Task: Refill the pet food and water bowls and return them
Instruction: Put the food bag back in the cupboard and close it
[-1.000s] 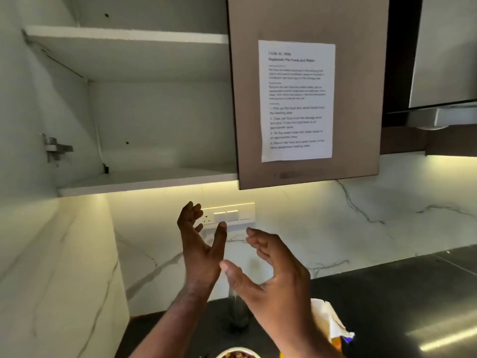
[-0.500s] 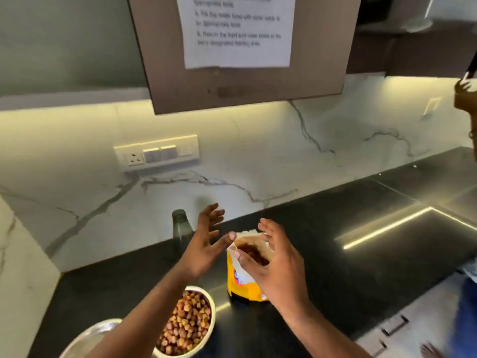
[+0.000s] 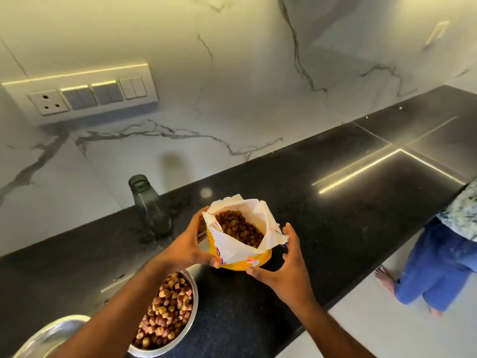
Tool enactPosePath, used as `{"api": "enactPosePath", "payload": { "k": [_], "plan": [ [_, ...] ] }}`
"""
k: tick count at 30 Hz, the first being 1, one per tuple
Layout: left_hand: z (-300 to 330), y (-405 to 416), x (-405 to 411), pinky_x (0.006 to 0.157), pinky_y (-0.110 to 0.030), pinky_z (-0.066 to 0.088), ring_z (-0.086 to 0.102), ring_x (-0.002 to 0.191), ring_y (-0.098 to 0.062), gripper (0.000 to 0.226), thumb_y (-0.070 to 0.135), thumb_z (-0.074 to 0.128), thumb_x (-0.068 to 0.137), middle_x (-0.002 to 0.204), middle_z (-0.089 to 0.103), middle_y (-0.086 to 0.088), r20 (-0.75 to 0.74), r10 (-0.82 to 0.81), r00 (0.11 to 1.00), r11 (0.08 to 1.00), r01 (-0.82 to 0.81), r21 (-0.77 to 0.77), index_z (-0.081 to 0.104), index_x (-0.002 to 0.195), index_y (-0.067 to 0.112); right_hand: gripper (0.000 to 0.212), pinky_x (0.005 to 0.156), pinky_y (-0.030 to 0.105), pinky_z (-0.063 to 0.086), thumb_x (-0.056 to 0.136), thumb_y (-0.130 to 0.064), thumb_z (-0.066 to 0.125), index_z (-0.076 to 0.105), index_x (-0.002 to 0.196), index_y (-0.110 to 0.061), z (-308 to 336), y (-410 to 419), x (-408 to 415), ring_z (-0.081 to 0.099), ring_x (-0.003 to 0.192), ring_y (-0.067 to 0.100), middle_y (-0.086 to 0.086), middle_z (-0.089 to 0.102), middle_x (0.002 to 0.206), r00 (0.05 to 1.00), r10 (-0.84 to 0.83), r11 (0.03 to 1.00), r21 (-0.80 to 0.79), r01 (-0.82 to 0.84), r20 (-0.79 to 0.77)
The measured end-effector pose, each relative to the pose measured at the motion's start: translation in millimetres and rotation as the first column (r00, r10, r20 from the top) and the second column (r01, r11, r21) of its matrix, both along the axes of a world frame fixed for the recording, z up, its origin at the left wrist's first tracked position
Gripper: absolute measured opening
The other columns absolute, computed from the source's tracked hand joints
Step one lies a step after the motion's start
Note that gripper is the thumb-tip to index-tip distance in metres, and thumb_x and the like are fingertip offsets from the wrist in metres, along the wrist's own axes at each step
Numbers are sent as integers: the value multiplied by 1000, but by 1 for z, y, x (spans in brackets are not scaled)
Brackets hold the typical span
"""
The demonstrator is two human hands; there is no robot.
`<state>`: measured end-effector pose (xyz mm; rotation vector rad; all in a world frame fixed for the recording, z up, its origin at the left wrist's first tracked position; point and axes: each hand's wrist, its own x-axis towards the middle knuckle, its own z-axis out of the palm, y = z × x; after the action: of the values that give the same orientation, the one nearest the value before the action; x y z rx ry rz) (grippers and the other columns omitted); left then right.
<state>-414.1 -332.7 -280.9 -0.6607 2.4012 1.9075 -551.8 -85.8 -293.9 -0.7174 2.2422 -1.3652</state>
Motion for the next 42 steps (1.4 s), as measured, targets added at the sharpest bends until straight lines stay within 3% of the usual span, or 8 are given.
{"api": "enactPosePath", "payload": {
  "k": [4,9,15,22,25,30,35,42],
  "plan": [
    [-13,-4,-10,119,-27,31,40,134,7,126,22,99,59,145,43,24,125,-29,992,999,33,-34,18,153,40,139,115,17,33,47,-62,97,19,160,-41,-27,-9,-25,36,141,-11,-48,34,145,986,147,989,12,-149,84],
    [-26,-11,-25,117,-32,36,50,125,2,116,27,101,52,135,52,24,276,-16,961,988,58,-146,34,146,36,107,109,22,47,54,-52,99,46,144,-32,-51,-26,-58,52,126,-10,-23,58,136,940,310,935,132,-329,144],
    [-34,-8,-37,104,-20,41,53,113,13,86,15,96,64,124,56,26,309,21,951,988,27,-150,43,122,51,87,74,-11,32,72,-14,94,30,125,-39,-49,-46,-88,40,101,-12,-36,35,110,891,429,871,194,-452,151],
    [-20,4,-31,107,-30,50,58,118,2,76,23,91,73,126,59,20,194,191,962,974,-162,-156,47,133,39,83,90,1,40,70,-8,94,36,118,-42,-37,-54,-101,45,102,-18,-30,44,114,868,483,856,143,-496,115],
    [-2,13,-18,88,-6,49,58,106,14,71,16,86,77,115,56,31,145,266,953,957,-244,-155,40,120,48,78,96,9,45,69,-11,95,41,114,-43,-31,-54,-99,53,104,-11,-26,49,114,844,526,839,98,-535,105],
    [49,22,27,89,-13,52,64,112,3,62,11,87,78,116,66,32,-31,370,928,910,-369,-191,60,116,52,113,101,38,56,31,-68,97,47,128,-34,-2,-59,-82,61,113,12,-9,61,118,818,549,821,72,-566,169],
    [100,20,86,88,-26,56,73,102,-18,52,-10,86,70,109,77,1,-243,453,858,846,-500,-185,67,115,11,73,94,15,43,67,-78,78,54,117,-30,55,-75,-42,53,105,-2,-23,57,115,672,719,679,28,-734,175],
    [175,11,164,84,-26,57,72,100,-11,63,-17,76,71,109,77,3,-433,447,783,824,-549,-142,75,112,31,45,87,11,52,67,-27,94,78,103,-50,130,-131,32,71,102,-4,-25,78,101,623,755,607,-141,-782,-202]
  ]
}}
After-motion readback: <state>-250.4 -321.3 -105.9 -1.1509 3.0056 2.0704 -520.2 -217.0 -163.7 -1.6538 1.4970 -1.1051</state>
